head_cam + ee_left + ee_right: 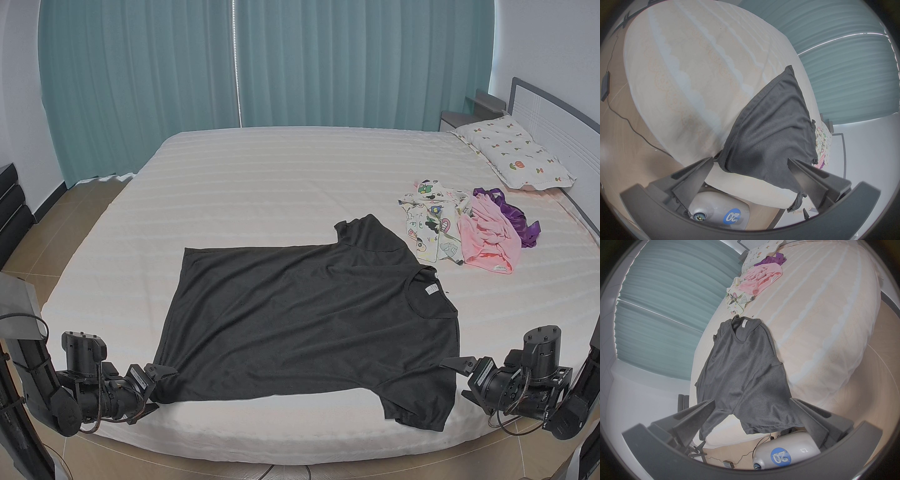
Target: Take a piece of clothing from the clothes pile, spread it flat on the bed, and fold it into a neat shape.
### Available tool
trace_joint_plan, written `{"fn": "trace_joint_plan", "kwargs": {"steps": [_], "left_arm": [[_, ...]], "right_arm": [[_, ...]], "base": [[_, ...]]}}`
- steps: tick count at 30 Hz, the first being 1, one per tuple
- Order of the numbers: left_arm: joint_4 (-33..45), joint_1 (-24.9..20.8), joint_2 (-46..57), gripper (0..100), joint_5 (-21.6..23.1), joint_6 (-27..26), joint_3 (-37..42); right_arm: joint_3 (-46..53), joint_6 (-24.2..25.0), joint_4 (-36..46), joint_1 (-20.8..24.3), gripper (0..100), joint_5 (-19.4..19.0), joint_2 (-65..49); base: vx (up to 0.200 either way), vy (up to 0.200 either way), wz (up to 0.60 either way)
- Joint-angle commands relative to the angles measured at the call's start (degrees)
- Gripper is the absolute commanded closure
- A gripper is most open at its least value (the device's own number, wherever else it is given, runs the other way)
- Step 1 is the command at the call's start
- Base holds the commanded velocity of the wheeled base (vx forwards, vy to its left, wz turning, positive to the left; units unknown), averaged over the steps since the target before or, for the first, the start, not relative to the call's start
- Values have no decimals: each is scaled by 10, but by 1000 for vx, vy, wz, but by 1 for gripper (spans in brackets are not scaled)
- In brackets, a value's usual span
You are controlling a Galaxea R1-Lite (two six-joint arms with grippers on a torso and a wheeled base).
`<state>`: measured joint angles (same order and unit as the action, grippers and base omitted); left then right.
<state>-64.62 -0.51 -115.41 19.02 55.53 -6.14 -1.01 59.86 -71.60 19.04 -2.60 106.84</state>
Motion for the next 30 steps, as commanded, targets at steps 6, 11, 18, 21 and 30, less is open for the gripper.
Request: {"fn": "trace_joint_plan", "kwargs": {"steps": [6,11,18,21,30], "left_arm": [[0,-2,-1,0,-7,1,-1],[0,-3,-3,100,-21,0,-2],[0,-2,-1,100,-36,-1,0],[0,1,12,100,-36,0,3],[0,3,88,100,-35,16,-18]], "right_arm": [[9,0,0,0,0,0,2],[9,1,0,0,0,-3,3],[9,2,0,0,0,-6,4],[9,1,0,1,0,-6,7],[-43,-29,-2,0,0,-29,46]], "base": [[0,0,0],[0,0,0],[0,0,0],[0,0,0],[0,0,0]]}}
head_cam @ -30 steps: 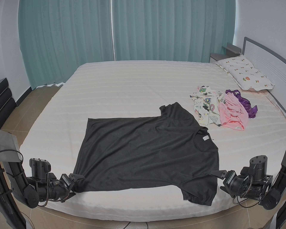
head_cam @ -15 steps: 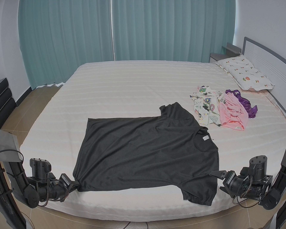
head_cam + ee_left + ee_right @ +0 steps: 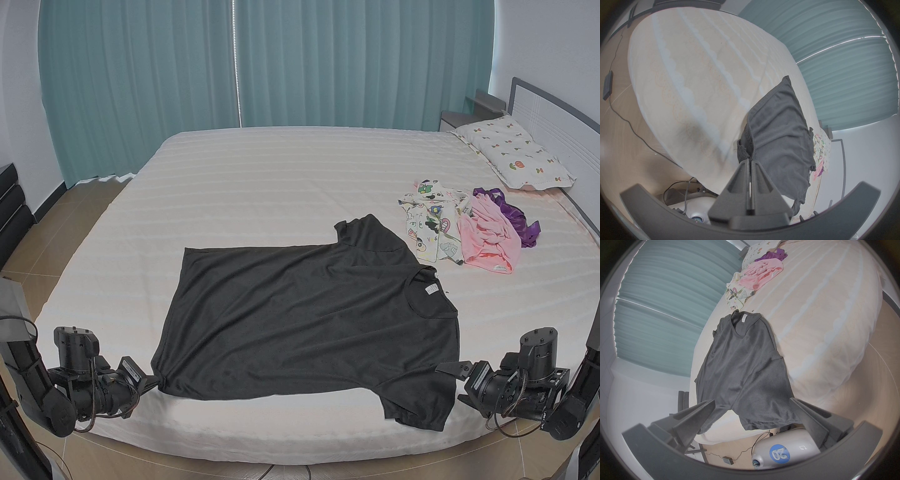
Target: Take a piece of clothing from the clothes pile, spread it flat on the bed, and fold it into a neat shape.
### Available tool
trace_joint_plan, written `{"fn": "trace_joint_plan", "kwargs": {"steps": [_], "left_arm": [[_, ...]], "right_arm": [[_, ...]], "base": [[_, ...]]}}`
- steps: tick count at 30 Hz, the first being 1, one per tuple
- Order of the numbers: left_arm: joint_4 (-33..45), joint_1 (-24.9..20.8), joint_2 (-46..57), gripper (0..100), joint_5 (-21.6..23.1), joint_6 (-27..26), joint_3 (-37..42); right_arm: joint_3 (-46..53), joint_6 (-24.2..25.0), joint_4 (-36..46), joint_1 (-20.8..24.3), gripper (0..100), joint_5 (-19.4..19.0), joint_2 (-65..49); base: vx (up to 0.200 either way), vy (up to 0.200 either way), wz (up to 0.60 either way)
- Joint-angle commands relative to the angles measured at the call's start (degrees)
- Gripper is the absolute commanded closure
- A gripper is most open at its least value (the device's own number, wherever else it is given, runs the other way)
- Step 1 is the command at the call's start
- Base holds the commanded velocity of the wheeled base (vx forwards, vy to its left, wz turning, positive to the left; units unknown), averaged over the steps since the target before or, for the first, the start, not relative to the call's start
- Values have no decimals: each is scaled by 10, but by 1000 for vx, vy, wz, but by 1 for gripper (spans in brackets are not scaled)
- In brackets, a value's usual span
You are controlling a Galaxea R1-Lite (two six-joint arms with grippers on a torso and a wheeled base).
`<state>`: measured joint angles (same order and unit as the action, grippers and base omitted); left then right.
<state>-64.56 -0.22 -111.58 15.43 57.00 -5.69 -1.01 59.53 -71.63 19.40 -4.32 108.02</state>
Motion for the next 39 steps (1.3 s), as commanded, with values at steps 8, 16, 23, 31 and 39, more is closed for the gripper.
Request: {"fn": "trace_joint_plan", "kwargs": {"steps": [8,16,23,31,39], "left_arm": [[0,19,55,100,27,51,-22],[0,94,57,100,139,52,-11],[0,103,51,100,150,51,-11],[0,103,51,100,166,52,-11],[0,104,51,100,166,52,-10]], "right_arm": [[-98,-85,-5,-15,0,-15,91],[-61,-103,-54,-26,0,-10,118],[-61,-134,-70,-67,0,-8,125],[-72,-160,-90,-92,0,-9,139],[-88,-173,-179,-88,0,-13,217]], "base": [[0,0,0],[0,0,0],[0,0,0],[0,0,0],[0,0,0]]}}
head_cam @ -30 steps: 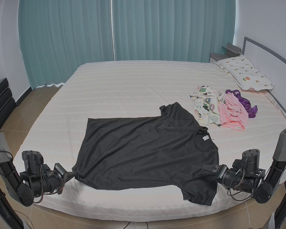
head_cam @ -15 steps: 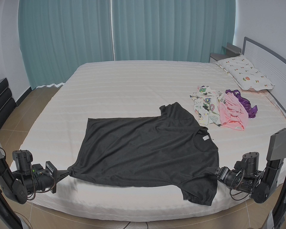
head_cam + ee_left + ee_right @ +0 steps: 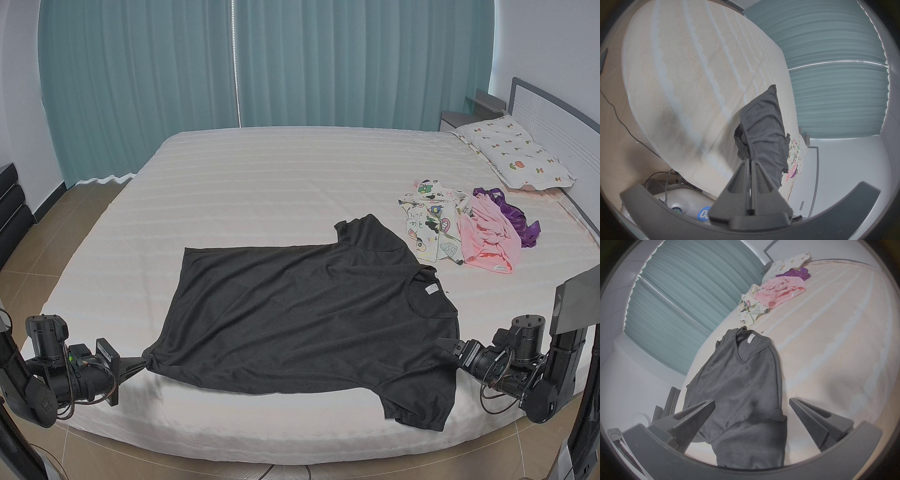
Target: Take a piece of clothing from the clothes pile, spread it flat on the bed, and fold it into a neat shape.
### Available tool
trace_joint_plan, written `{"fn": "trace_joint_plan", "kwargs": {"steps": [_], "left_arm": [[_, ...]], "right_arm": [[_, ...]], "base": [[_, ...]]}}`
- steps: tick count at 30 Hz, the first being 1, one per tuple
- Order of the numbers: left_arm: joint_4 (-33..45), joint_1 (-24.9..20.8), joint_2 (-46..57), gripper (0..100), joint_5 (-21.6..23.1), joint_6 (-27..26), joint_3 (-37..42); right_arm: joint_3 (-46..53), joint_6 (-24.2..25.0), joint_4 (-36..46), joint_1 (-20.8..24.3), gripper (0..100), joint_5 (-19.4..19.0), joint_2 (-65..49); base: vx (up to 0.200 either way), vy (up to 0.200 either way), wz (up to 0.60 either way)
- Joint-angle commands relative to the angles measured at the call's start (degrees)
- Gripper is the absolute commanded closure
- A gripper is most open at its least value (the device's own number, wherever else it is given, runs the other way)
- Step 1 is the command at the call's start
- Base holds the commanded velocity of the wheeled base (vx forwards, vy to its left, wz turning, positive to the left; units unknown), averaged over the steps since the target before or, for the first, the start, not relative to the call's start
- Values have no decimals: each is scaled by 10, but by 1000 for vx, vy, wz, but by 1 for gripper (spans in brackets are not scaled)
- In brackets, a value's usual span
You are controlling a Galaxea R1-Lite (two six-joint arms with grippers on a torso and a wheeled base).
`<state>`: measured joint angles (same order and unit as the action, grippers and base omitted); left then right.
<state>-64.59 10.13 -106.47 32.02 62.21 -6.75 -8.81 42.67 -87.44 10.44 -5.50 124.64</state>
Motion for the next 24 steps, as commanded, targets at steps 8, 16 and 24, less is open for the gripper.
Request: {"fn": "trace_joint_plan", "kwargs": {"steps": [8,16,24], "left_arm": [[-1,2,-1,100,0,0,1],[0,1,-1,100,1,0,2],[0,1,-1,100,1,0,2]], "right_arm": [[-59,-5,-21,-16,100,-18,76],[-103,3,-22,-65,100,-38,77],[-138,-4,-22,-77,100,-64,80]], "base": [[0,0,0],[0,0,0],[0,0,0]]}}
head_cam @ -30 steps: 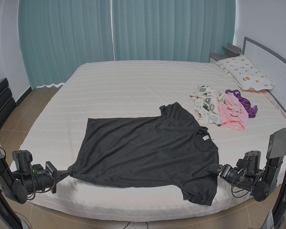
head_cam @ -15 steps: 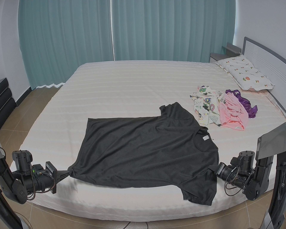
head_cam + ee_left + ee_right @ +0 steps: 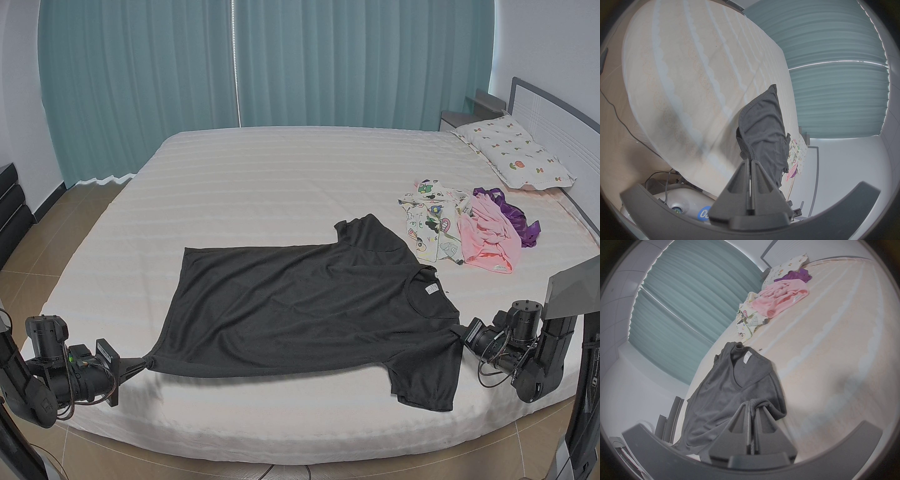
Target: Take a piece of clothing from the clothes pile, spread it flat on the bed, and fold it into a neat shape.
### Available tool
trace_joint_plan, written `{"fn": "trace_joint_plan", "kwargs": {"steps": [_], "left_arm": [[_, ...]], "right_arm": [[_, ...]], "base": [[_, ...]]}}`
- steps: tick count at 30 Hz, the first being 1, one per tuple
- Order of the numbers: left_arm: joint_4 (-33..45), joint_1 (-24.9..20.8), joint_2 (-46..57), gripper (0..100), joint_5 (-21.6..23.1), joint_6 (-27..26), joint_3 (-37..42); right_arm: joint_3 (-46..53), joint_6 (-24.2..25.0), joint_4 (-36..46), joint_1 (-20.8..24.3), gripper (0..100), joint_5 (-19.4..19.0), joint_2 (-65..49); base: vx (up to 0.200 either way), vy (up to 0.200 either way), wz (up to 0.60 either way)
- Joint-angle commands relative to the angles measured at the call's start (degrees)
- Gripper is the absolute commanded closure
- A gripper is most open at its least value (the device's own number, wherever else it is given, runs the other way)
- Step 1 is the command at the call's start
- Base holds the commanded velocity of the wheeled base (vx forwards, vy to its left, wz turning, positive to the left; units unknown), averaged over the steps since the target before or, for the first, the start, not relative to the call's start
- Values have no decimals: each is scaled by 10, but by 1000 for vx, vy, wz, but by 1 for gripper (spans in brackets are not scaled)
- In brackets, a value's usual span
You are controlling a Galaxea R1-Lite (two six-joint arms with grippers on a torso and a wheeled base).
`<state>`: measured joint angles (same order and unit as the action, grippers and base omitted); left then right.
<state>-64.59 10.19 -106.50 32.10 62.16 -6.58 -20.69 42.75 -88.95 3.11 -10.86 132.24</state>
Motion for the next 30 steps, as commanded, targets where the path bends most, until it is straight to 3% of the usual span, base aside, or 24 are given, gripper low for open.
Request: {"fn": "trace_joint_plan", "kwargs": {"steps": [1,4,5,10,19,30], "left_arm": [[0,0,-1,100,0,1,0],[0,0,-1,100,0,1,0],[0,0,-1,100,0,1,-1],[0,0,-2,100,1,1,0],[0,0,-4,100,1,0,-1],[-1,0,-7,100,2,0,-2]], "right_arm": [[-21,-5,-7,-2,100,-14,4],[-23,-10,-7,4,100,-22,4],[-25,-11,-7,6,0,-22,5],[-25,-12,-6,8,0,-24,-6],[72,-7,-6,-27,0,-23,-59],[200,-4,-6,78,0,-25,-110]], "base": [[0,0,0],[0,0,0],[0,0,0],[0,0,0],[0,0,0],[0,0,0]]}}
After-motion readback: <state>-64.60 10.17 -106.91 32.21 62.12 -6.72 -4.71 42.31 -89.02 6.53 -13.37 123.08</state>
